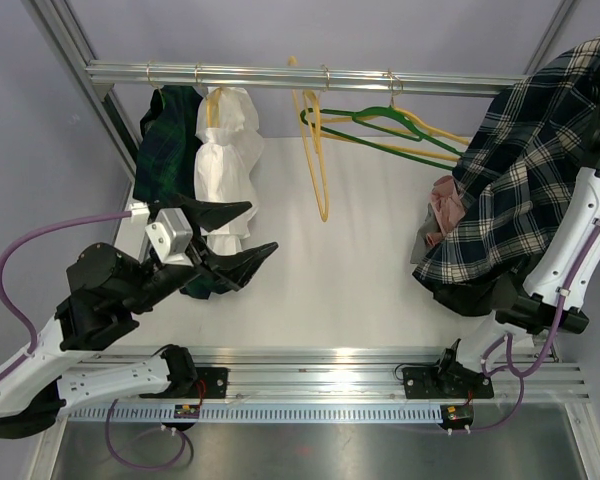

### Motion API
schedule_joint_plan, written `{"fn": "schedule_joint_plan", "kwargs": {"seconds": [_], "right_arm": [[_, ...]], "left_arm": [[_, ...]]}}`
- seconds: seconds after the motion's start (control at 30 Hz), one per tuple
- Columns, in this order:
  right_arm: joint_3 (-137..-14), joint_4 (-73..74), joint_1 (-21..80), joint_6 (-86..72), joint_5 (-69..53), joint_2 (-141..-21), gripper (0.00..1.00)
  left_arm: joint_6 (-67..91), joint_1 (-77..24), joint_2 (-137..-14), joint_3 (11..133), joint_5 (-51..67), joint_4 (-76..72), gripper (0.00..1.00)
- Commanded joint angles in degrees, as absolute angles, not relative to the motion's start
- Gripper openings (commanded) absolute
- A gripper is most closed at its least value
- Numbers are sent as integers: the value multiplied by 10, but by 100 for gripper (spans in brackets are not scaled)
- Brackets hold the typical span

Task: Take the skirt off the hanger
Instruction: Place the skirt into the basket

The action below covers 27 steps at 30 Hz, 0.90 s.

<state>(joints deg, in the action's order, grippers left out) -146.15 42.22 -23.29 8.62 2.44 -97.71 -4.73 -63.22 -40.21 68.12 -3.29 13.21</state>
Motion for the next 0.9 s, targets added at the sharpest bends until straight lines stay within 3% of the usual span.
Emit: {"fn": "schedule_joint_plan", "kwargs": {"seconds": [0.0, 0.17, 0.87], "right_arm": [[-1487, 307, -235, 65, 39, -989, 0], [-1561, 293, -235, 72, 64, -1022, 0], [-1539, 210, -236, 31, 64, -933, 0]], "left_arm": [[-59, -631, -412, 687, -41, 105, 80], [-60, -632, -417, 692, -42, 110, 80], [-62, -632, -417, 683, -45, 105, 80]]}}
